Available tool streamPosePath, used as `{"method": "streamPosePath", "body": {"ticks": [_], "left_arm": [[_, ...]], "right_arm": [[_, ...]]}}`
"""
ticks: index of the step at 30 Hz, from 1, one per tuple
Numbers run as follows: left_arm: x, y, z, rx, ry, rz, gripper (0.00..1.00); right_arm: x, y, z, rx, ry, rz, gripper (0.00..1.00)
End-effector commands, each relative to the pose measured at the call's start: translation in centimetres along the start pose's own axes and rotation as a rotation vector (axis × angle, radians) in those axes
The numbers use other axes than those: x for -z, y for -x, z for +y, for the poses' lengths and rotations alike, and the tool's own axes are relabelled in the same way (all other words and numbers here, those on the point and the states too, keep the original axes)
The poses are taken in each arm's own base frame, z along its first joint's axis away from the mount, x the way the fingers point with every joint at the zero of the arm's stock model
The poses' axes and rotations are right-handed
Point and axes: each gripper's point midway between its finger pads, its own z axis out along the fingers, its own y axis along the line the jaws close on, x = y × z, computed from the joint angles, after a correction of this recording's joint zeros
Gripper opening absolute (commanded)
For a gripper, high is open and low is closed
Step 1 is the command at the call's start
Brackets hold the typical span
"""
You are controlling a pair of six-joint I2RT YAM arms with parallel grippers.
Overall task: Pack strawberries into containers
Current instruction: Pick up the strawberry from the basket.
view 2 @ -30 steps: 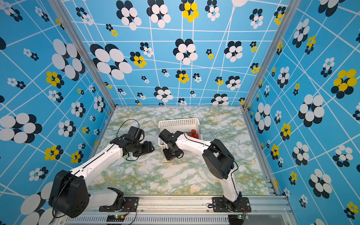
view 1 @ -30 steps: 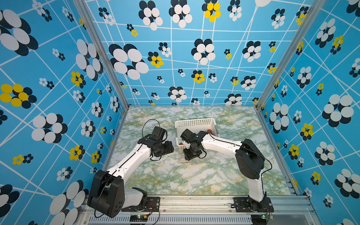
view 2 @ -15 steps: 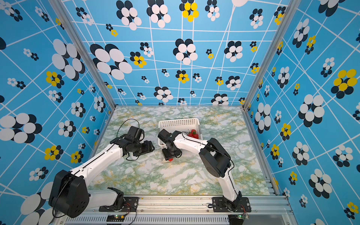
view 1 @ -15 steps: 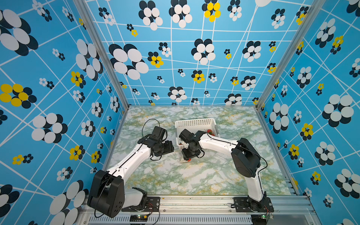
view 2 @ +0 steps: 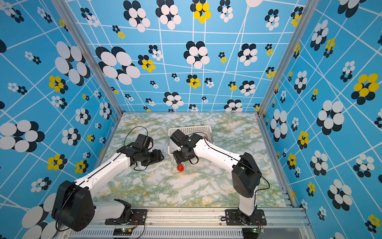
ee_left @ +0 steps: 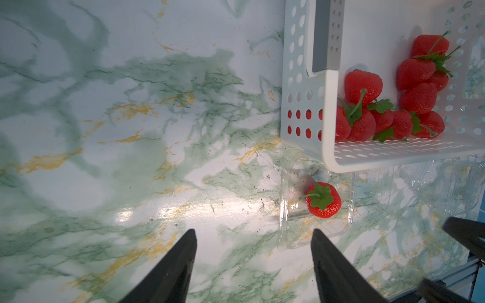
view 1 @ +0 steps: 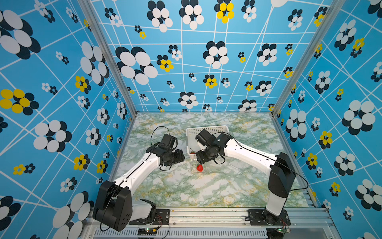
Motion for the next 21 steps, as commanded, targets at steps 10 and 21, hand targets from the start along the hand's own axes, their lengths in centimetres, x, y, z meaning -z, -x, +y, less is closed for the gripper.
{"method": "streamPosePath", "body": {"ticks": [10,21], "left_arm": [[1.3,2.9,-2.3,-0.001,-0.009,-0.028,0.71],[-0.9,5.4,-5.6,-0.032,-0.054,0.006,0.69]], "right_arm": [[-4.1,7.0,-9.8,-0.089,-0.083,0.066,0.56],[-8.7,7.4,-10.4,-0.126,0.007,0.157,0.55]]}}
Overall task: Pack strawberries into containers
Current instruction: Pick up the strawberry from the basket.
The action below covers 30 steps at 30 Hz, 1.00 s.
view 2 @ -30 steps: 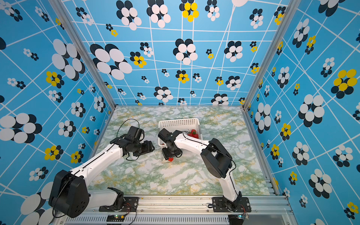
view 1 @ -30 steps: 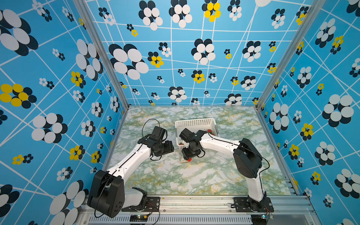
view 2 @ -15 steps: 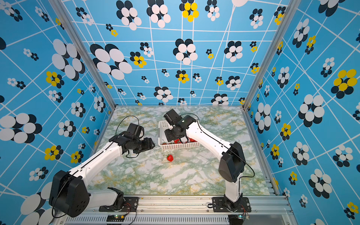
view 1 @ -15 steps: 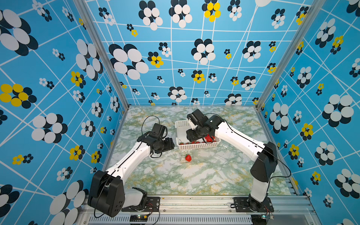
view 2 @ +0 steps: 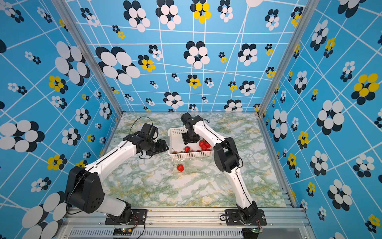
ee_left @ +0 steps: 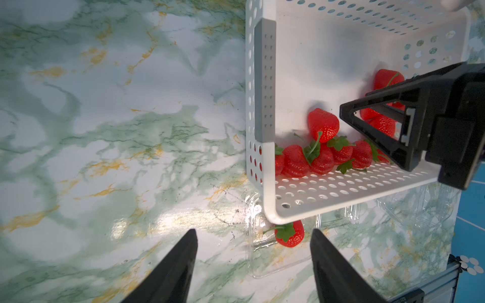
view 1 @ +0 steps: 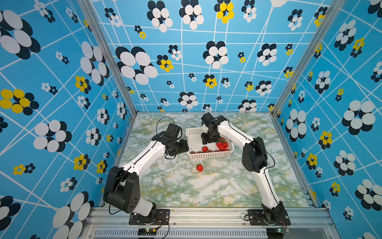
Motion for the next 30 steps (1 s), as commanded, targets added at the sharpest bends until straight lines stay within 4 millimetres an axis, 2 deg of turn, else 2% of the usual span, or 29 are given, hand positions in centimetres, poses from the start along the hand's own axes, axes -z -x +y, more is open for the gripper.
{"method": "streamPosePath", "body": {"ticks": [1,6,14,20,30], "left_arm": [[-0.2,0.9,-1.9,-0.019,-0.036,0.006,0.69],[-1.1,2.0,-3.1,-0.043,-0.042,0.009,0.69],[-2.2,2.3,-4.3,-0.064,-0.051,0.03,0.69],[-2.5,2.4,-4.7,-0.069,-0.049,0.035,0.68],[-2.6,2.5,-4.8,-0.073,-0.046,0.036,0.69]], "right_arm": [[0.9,-0.4,1.1,0.014,0.076,0.031,0.55],[-0.1,-1.0,0.7,0.0,0.06,0.056,0.55],[-1.4,-1.9,0.5,0.0,0.061,0.093,0.54],[-2.9,-2.8,0.3,-0.009,0.061,0.124,0.53],[-3.9,-3.5,0.4,-0.021,0.073,0.145,0.52]]}}
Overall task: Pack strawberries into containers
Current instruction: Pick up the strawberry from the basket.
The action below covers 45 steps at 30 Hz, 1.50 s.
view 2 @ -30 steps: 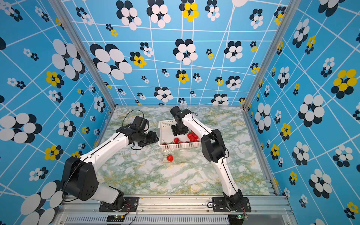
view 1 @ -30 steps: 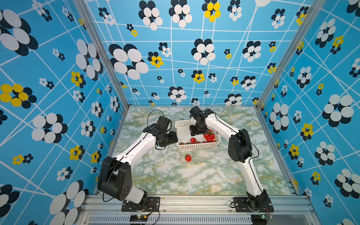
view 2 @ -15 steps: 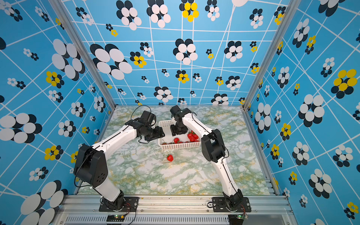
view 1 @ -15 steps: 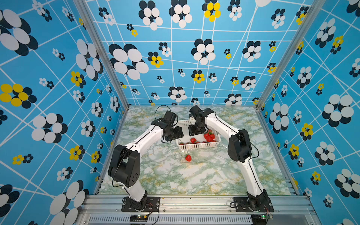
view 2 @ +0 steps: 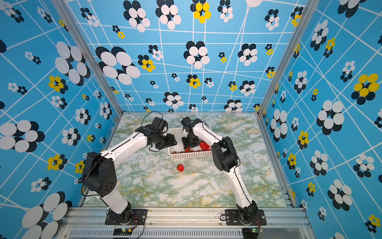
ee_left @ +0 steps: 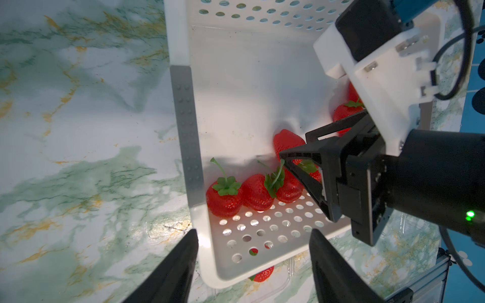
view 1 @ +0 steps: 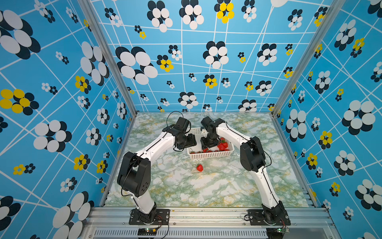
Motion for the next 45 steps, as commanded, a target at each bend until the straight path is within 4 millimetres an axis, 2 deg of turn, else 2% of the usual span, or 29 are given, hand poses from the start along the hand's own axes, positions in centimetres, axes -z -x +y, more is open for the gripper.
{"method": "streamPosePath", "body": {"ticks": [1,10,17,22,26,30,34,37,38,40,43,45], "left_arm": [[0.2,0.3,-0.6,-0.021,-0.008,0.001,0.68],[0.3,0.3,-0.6,-0.026,-0.011,-0.001,0.68],[0.4,0.2,-0.5,-0.027,-0.013,-0.003,0.69],[0.5,0.1,-0.4,-0.025,-0.011,-0.004,0.68],[0.8,0.0,-0.2,-0.025,-0.01,-0.01,0.68],[1.5,0.1,0.4,-0.019,0.006,-0.023,0.68],[2.2,-0.2,1.0,-0.013,0.017,-0.032,0.68],[2.8,-0.6,1.9,0.004,0.033,-0.039,0.68],[3.0,-0.7,2.2,0.008,0.036,-0.042,0.68],[3.4,-1.3,2.9,0.016,0.047,-0.044,0.68],[3.9,-2.3,3.8,0.033,0.054,-0.044,0.68],[4.1,-3.1,4.4,0.041,0.058,-0.042,0.68]], "right_arm": [[-1.0,-0.6,-0.3,-0.015,0.01,0.031,0.52],[-1.5,-0.5,-0.4,-0.022,0.01,0.036,0.5],[-1.6,-0.6,-0.3,-0.027,0.012,0.041,0.35],[-0.8,-0.2,-0.3,-0.021,0.004,0.02,0.26],[1.2,1.2,-0.2,-0.012,-0.012,-0.046,0.22],[5.0,2.8,0.4,-0.008,-0.008,-0.155,0.21],[8.0,3.0,1.1,-0.007,0.012,-0.207,0.21],[9.7,2.5,1.9,-0.01,0.037,-0.237,0.21],[10.8,2.2,2.6,-0.004,0.058,-0.26,0.21],[11.8,1.2,3.8,0.009,0.082,-0.266,0.21],[12.4,-1.0,6.0,0.043,0.097,-0.256,0.21],[12.0,-2.9,7.8,0.076,0.105,-0.236,0.22]]}}
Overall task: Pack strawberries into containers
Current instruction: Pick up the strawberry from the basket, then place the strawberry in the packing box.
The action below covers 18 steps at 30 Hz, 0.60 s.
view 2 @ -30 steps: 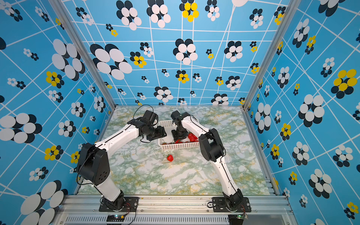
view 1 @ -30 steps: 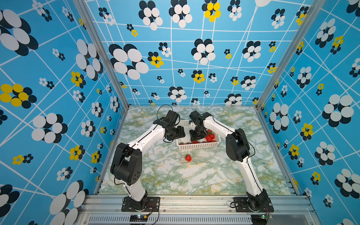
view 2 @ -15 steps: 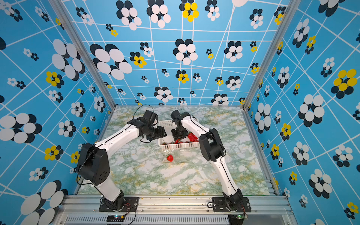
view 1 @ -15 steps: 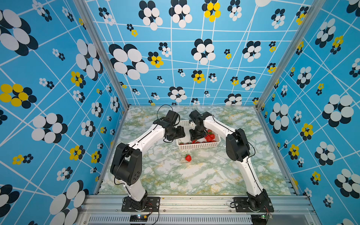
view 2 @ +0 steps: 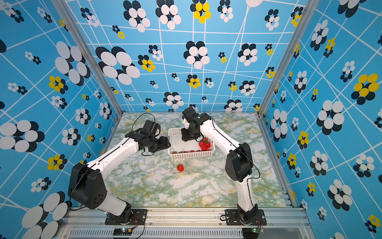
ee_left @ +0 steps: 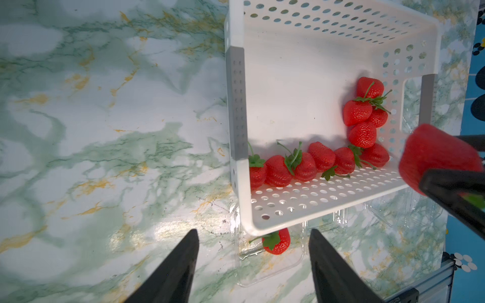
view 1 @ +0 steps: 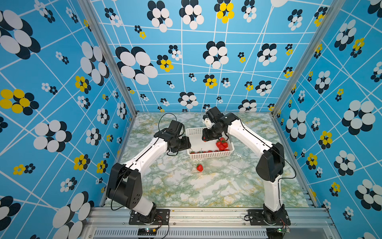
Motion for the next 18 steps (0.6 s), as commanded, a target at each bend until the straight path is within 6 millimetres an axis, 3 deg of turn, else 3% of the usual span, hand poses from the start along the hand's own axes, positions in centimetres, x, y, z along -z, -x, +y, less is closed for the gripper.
{"method": "streamPosePath", "body": {"ticks": [1,5,9,18], "left_arm": [[0.6,-1.6,1.7,0.012,0.036,0.012,0.68],[1.0,-2.8,2.5,0.023,0.037,0.008,0.68],[1.1,-4.1,3.3,0.031,0.045,0.013,0.68],[0.8,-5.1,3.7,0.031,0.033,0.019,0.69]], "right_arm": [[-0.7,-3.5,3.6,0.032,0.032,0.056,0.22],[-2.1,-7.1,6.3,0.057,0.05,0.098,0.22],[-4.2,-9.8,7.2,0.057,0.048,0.137,0.21],[-7.6,-11.5,7.6,0.078,0.035,0.205,0.22]]}}
